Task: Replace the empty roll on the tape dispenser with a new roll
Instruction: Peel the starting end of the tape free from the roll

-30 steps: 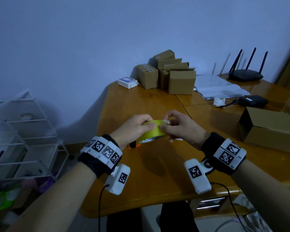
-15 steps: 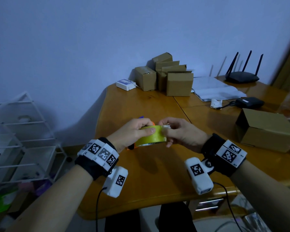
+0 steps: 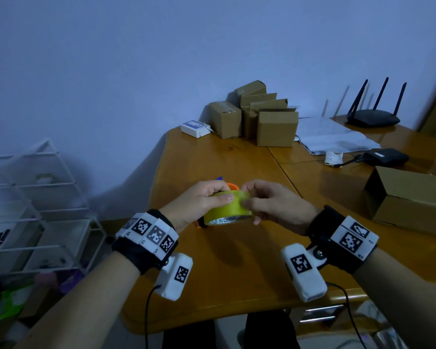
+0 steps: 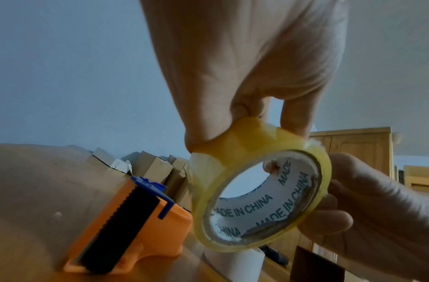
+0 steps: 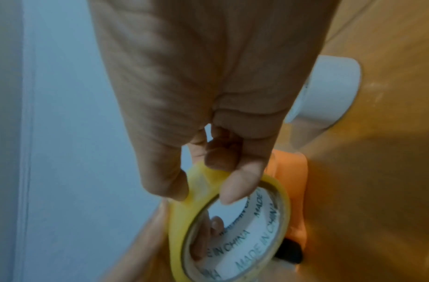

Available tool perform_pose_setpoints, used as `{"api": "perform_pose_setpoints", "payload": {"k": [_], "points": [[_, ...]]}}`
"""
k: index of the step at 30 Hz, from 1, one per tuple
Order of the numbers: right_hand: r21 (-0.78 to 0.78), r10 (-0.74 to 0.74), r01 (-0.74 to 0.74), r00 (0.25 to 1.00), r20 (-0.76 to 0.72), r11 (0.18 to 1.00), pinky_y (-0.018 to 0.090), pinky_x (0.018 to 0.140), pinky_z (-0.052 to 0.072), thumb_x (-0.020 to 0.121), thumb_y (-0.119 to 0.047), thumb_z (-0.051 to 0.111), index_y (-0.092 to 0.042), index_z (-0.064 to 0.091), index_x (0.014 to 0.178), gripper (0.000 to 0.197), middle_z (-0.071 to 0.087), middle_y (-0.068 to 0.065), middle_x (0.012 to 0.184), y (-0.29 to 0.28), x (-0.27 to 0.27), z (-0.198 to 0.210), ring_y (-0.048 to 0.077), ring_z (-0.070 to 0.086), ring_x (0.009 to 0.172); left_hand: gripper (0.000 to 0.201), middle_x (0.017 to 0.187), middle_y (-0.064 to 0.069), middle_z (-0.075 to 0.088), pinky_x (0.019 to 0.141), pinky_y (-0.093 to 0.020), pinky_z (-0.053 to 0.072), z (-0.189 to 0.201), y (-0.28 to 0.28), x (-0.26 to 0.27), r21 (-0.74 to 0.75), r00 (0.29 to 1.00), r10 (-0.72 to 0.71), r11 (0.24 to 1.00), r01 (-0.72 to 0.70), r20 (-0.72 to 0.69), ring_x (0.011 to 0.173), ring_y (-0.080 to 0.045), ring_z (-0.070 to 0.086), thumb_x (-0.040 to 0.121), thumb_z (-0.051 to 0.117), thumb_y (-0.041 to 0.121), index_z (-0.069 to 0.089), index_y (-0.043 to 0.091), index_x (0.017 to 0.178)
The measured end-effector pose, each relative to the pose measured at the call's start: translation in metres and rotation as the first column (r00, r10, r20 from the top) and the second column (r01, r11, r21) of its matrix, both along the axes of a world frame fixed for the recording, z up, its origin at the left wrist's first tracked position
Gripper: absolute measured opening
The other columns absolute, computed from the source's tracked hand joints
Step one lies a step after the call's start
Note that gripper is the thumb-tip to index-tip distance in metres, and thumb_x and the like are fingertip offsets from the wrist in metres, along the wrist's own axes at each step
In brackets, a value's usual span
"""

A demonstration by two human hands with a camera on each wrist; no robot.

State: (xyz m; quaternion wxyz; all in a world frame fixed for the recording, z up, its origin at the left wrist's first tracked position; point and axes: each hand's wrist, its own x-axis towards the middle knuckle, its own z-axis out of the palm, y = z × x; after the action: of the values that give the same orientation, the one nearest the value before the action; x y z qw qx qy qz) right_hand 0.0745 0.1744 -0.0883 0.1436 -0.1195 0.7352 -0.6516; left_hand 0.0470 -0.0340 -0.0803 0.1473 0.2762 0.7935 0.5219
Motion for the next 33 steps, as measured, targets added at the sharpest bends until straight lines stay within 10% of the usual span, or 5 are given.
{"api": "perform_pose_setpoints", "payload": {"k": [8, 12, 18, 28, 33], "points": [[0.248, -0.013, 0.057, 0.984, -0.176, 0.967, 0.028, 0.062, 0.057, 0.089, -0.02, 0.069, -0.018, 0.065, 0.113, 0.024, 0.05, -0.002, 0.127, -0.002, -0.002, 0.003, 0.009, 0.063, 0.084, 0.034, 0.087, -0.007, 0.063, 0.07, -0.023, 0.049, -0.004, -0.002, -0.001, 0.019, 0.999, -0.025, 1.0, 0.025, 0.033, 0.078, -0.015, 0.061, 0.097, 0.056, 0.027, 0.058, -0.006, 0.098], [0.252, 0.097, -0.064, 0.988, -0.12, 0.966, 0.027, 0.058, 0.054, 0.083, -0.035, 0.074, -0.029, 0.061, 0.115, 0.035, 0.069, 0.0, 0.102, -0.003, 0.0, 0.002, 0.017, 0.067, 0.084, 0.029, 0.087, -0.007, 0.064, 0.073, -0.026, 0.048, -0.001, 0.0, -0.002, 0.013, 1.0, -0.026, 1.0, 0.025, 0.015, 0.079, -0.015, 0.062, 0.099, 0.054, 0.024, 0.06, -0.004, 0.097], [0.187, 0.1, -0.085, 0.992, -0.074, 0.979, 0.024, 0.045, 0.03, 0.078, -0.042, 0.07, -0.017, 0.06, 0.092, 0.03, 0.056, -0.009, 0.063, -0.003, 0.0, -0.001, 0.007, 0.042, 0.05, 0.024, 0.092, -0.009, 0.065, 0.074, -0.024, 0.049, -0.001, 0.0, -0.001, 0.015, 0.998, -0.063, 0.998, 0.063, 0.014, 0.082, -0.016, 0.063, 0.099, 0.054, 0.021, 0.063, -0.001, 0.098], [0.086, 0.154, -0.147, 0.985, -0.081, 0.985, 0.019, 0.044, 0.036, 0.095, -0.029, 0.057, 0.007, 0.061, 0.112, 0.041, 0.062, 0.004, 0.083, 0.003, 0.001, -0.005, 0.009, 0.052, 0.065, 0.018, 0.091, -0.005, 0.067, 0.073, -0.02, 0.05, -0.005, -0.005, -0.007, 0.086, 0.989, -0.125, 0.989, 0.119, 0.076, 0.082, -0.012, 0.066, 0.098, 0.055, 0.02, 0.063, 0.004, 0.098], [0.038, 0.18, -0.178, 0.981, -0.073, 0.983, 0.02, 0.047, 0.039, 0.098, -0.026, 0.053, -0.012, 0.068, 0.088, 0.023, 0.061, 0.003, 0.078, 0.004, 0.004, -0.007, 0.011, 0.05, 0.062, 0.028, 0.091, -0.008, 0.065, 0.074, -0.021, 0.05, -0.006, -0.005, -0.006, 0.092, 0.988, -0.128, 0.989, 0.12, 0.09, 0.082, -0.017, 0.063, 0.092, 0.057, 0.029, 0.063, 0.002, 0.099]]}}
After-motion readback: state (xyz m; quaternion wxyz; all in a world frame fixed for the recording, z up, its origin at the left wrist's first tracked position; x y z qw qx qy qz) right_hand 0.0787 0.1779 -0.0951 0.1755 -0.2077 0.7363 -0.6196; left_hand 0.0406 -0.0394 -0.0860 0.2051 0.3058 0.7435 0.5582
